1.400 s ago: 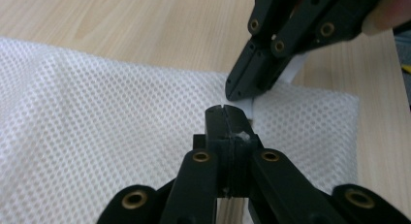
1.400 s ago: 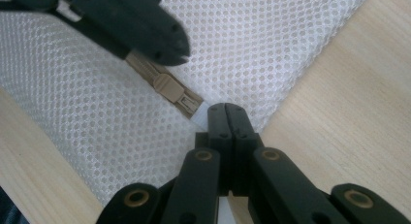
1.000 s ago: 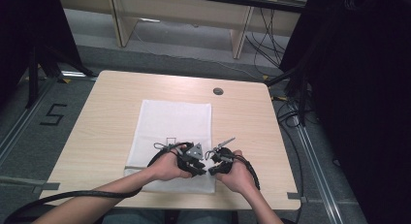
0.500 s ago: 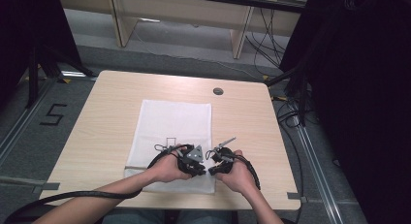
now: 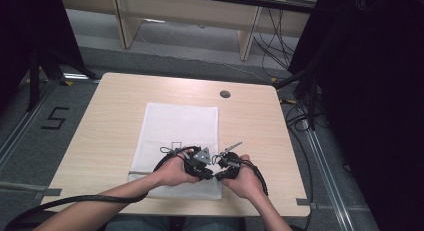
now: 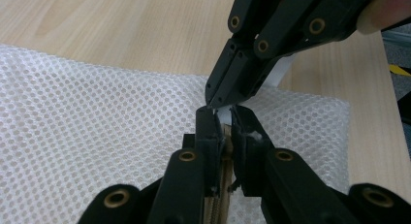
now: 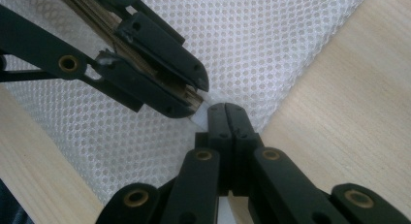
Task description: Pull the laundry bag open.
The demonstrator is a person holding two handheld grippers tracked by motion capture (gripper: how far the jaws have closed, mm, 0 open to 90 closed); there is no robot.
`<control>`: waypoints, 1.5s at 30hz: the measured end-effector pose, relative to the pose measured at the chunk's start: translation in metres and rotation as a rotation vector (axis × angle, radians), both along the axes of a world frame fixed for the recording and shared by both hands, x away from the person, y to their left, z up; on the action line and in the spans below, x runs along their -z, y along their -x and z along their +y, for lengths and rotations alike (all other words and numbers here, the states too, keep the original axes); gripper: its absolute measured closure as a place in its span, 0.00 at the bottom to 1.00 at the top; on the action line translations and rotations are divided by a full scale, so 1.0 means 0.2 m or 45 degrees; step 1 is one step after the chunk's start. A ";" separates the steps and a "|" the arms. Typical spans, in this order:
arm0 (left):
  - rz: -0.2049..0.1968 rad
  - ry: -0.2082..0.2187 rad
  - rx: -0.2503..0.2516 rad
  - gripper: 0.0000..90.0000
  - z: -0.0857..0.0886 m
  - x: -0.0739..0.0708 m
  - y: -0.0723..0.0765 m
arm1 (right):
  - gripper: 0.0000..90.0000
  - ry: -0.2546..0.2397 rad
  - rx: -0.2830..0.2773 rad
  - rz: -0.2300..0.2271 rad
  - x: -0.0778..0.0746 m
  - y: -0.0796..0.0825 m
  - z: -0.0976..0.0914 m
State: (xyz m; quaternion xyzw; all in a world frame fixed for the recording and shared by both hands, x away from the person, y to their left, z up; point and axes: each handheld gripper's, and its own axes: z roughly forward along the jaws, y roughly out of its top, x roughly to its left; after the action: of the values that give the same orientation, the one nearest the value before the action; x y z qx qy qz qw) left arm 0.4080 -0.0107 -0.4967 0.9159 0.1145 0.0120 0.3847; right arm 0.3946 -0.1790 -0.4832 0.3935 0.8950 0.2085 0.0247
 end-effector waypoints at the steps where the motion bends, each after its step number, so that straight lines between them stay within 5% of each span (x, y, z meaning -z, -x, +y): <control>1: -0.002 -0.001 0.001 0.91 0.00 0.00 0.00 | 1.00 -0.002 0.009 0.009 0.00 0.00 0.00; 6: -0.006 -0.018 0.012 0.91 -0.01 -0.01 0.00 | 1.00 0.007 -0.003 0.000 0.00 0.00 0.00; 8: -0.002 -0.024 0.011 0.91 -0.01 -0.01 0.00 | 1.00 0.071 0.035 0.028 -0.02 0.02 0.02; 10: -0.004 -0.030 0.014 0.91 0.00 -0.01 0.01 | 1.00 0.042 -0.021 -0.016 -0.01 0.01 0.02; 17: -0.018 -0.040 0.016 0.92 0.00 -0.01 0.02 | 1.00 0.060 -0.032 -0.019 -0.01 0.01 0.02; 19: -0.069 -0.106 0.041 0.92 0.02 -0.03 0.01 | 1.00 0.052 -0.025 -0.021 -0.01 0.01 0.02; 20: -0.031 -0.061 0.025 0.92 0.02 -0.03 0.02 | 1.00 0.052 -0.025 -0.021 -0.01 0.01 0.02; 26: -0.063 -0.082 0.042 0.92 0.04 -0.04 0.03 | 1.00 0.057 -0.034 -0.030 -0.01 0.01 0.02; 45: -0.047 -0.054 0.017 0.92 0.09 -0.04 0.04 | 1.00 0.044 -0.035 -0.021 -0.01 0.01 0.02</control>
State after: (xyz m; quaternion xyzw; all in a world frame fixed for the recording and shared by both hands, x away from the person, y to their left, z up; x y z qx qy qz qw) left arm 0.4002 0.0074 -0.4883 0.9242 0.1011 0.0287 0.3672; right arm 0.3919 -0.1757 -0.4819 0.3790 0.9036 0.1966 0.0359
